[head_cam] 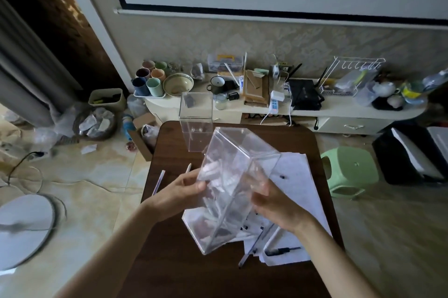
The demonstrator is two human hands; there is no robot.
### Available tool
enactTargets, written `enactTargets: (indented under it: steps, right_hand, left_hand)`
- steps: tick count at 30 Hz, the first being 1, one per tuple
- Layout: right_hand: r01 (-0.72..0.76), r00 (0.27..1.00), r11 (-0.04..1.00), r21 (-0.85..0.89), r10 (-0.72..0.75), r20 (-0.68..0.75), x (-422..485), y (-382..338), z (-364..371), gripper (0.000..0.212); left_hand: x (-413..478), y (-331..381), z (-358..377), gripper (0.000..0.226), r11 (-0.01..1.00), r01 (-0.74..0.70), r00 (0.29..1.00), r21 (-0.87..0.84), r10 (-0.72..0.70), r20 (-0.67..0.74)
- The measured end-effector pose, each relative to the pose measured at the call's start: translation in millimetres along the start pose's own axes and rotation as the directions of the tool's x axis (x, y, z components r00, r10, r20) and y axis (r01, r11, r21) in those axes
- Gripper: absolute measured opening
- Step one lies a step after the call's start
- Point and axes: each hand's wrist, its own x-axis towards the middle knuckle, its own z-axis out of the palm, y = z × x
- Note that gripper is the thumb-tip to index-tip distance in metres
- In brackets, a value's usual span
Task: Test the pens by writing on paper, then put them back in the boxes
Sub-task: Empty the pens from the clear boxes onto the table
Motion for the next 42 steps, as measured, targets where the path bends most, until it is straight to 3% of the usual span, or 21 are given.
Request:
enactTargets:
  steps: [5, 7, 8, 9, 10, 11, 12, 14, 17, 21, 25, 30, 34, 38, 42]
  right_hand:
    - [0.106, 0.977, 0.991, -0.076, -0.118, -0.175, 18.0, 12.8, -3.2, 0.109]
    - [0.116, 0.952, 0.982, -0.146, -0.152, -0.266, 26.9, 22.2, -5.1, 0.112]
    - [0.118, 0.938, 0.98, -0.161, -0.163, -0.305, 31.3, 26.0, -5.9, 0.113]
    - [0.115, 0.926, 0.981, -0.157, -0.163, -0.34, 35.4, 28.9, -6.8, 0.114]
    - [0.12, 0.913, 0.982, -0.142, -0.166, -0.374, 40.0, 32.0, -7.8, 0.114]
    - [0.126, 0.898, 0.983, -0.133, -0.171, -0.406, 44.5, 34.7, -9.2, 0.113]
    - [0.132, 0.882, 0.982, -0.138, -0.18, -0.435, 49.4, 36.1, -10.6, 0.112]
    - [0.134, 0.856, 0.977, -0.166, -0.198, -0.478, 60.3, 38.0, -15.3, 0.109]
    - [0.162, 0.825, 0.965, -0.208, -0.248, -0.507, 80.2, 35.2, -24.5, 0.107]
    - [0.199, 0.794, 0.953, -0.226, -0.293, -0.533, 111.7, 25.7, -36.1, 0.096]
    - [0.187, 0.806, 0.95, -0.251, -0.294, -0.513, 148.5, 18.4, -55.6, 0.082]
    - [0.194, 0.815, 0.942, -0.273, -0.31, -0.49, 185.9, 9.9, -76.6, 0.089]
    - [0.229, 0.8, 0.926, -0.301, -0.355, -0.484, 206.2, 6.6, -87.2, 0.096]
    - [0.249, 0.806, 0.908, -0.336, -0.387, -0.448, 224.3, 6.2, -98.7, 0.092]
    - [0.203, 0.844, 0.911, -0.36, -0.349, -0.407, 231.4, 19.3, -107.1, 0.096]
  left_hand:
    - [18.6, -13.8, -16.1, 0.057, 0.916, 0.024, 0.958, 0.401, 0.094, -0.272]
    - [30.0, -24.8, -28.7, 0.063, 0.752, 0.103, 0.881, 0.651, 0.235, -0.411]
    - [32.3, -32.9, -40.3, 0.066, 0.649, 0.199, 0.782, 0.734, 0.347, -0.518]
    - [30.2, -39.5, -51.4, 0.069, 0.618, 0.342, 0.631, 0.708, 0.408, -0.66]
    - [25.4, -47.4, -63.7, 0.069, 0.674, 0.456, 0.469, 0.582, 0.374, -0.8]
    - [17.9, -56.0, -73.0, 0.067, 0.718, 0.552, 0.357, 0.423, 0.255, -0.899]
    - [11.2, -67.4, -81.7, 0.067, 0.71, 0.63, 0.313, 0.314, 0.138, -0.94]
    - [4.4, -92.6, -94.3, 0.071, 0.666, 0.696, 0.358, 0.269, 0.003, -0.934]
    - [12.5, -110.3, -98.3, 0.075, 0.667, 0.701, 0.387, 0.252, -0.059, -0.92]
    - [32.1, -112.8, -95.1, 0.072, 0.64, 0.722, 0.397, 0.26, -0.076, -0.915]
    - [49.2, -110.9, -94.7, 0.07, 0.696, 0.65, 0.479, 0.305, -0.063, -0.876]
    - [64.2, -80.7, -107.8, 0.079, 0.758, 0.505, 0.505, 0.412, 0.126, -0.854]
    - [81.9, -43.0, -131.6, 0.098, 0.821, 0.316, 0.582, 0.475, 0.228, -0.78]
    - [111.1, -27.0, -135.3, 0.102, 0.809, 0.295, 0.575, 0.509, 0.275, -0.77]
    - [120.8, -27.7, -132.2, 0.093, 0.878, 0.147, 0.57, 0.455, 0.3, -0.765]
